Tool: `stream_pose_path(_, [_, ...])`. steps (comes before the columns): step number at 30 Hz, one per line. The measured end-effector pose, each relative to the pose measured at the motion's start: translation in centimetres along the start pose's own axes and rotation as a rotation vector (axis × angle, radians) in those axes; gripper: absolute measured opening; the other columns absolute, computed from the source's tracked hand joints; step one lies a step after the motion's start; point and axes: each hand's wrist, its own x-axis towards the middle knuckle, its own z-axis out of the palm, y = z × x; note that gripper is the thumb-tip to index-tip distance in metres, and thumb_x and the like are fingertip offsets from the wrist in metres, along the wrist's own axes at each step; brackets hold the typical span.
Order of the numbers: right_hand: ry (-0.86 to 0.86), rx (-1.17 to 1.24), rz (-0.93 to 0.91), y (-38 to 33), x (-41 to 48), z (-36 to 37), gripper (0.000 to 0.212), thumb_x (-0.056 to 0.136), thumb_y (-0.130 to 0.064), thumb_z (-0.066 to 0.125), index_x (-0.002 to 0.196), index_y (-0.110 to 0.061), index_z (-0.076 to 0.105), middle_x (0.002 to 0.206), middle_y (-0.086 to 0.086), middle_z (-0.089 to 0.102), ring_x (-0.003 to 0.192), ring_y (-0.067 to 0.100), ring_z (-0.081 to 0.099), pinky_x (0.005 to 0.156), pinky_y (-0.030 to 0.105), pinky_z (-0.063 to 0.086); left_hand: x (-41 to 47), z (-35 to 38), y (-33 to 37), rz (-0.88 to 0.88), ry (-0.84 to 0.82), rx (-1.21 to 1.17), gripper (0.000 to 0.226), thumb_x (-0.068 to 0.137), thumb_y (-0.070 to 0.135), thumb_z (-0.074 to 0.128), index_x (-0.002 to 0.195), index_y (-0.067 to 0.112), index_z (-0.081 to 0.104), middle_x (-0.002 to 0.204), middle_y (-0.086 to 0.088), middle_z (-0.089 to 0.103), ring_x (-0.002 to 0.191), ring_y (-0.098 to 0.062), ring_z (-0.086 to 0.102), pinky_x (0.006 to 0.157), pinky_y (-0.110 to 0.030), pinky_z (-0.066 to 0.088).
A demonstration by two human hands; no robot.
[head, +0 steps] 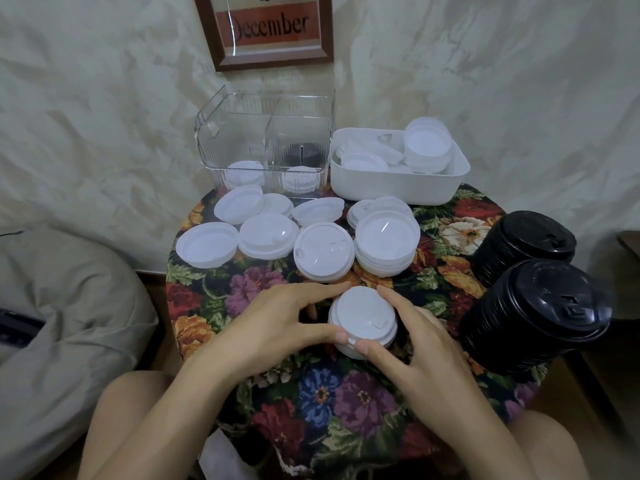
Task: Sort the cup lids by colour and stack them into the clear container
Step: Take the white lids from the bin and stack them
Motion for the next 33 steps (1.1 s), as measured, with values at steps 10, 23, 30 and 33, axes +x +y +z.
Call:
stream_pose_path(10, [0.025,0.014,0.005,-0.3,0.0,0.0,0.059,0.081,-0.079,0.049,0.132,-0.075,0.021,0.133,-0.04,0.034,0.125,-0.016,0.029,0.096,0.014,0.03,0.1,0.2,-0.1,0.013,-0.009,0.096,0.064,0.088,0.056,0.07,0.145,0.058,0.042,0.093,0.043,0.054,0.087,0.005,0.053,0.073,-0.012,0.038])
stream_pose_path(23, [0.023,-0.101,-0.056,-0.6,0.0,0.2,0.065,0.089,-0.068,0.056,0.136,-0.072,0.011,0.131,-0.062,0.011,0.126,-0.035,0.009,0.098,-0.004,0.016,1.1,-1.7,0.5,-0.021,0.081,-0.179,0.028,0.09,0.043,0.073,0.118,0.047,0.071,0.093,0.034,0.07,0.077,0.008,0.06,0.071,-0.011,0.041])
stream_pose_path(30, [-0.001,-0.107,-0.06,-0.6,0.1,0.2,0.068,0.092,-0.067,0.055,0.142,-0.068,0.009,0.133,-0.062,0.006,0.124,-0.037,0.003,0.098,-0.004,0.013,7.7,-2.0,2.6,0.212,0.344,0.234,0.038,0.09,0.047,0.074,0.125,0.034,0.069,0.123,0.018,0.069,0.103,-0.003,0.059,0.087,-0.018,0.041])
stream_pose_path(33, [0.0,-0.101,-0.055,-0.6,0.1,0.2,0.068,0.092,-0.067,0.054,0.144,-0.066,0.011,0.135,-0.06,0.007,0.125,-0.036,0.003,0.1,-0.003,0.012,10.9,-1.8,3.3,0.23,0.183,0.43,0.078,0.082,0.06,0.075,0.15,0.033,0.048,0.152,0.009,0.052,0.134,-0.018,0.049,0.106,-0.034,0.036])
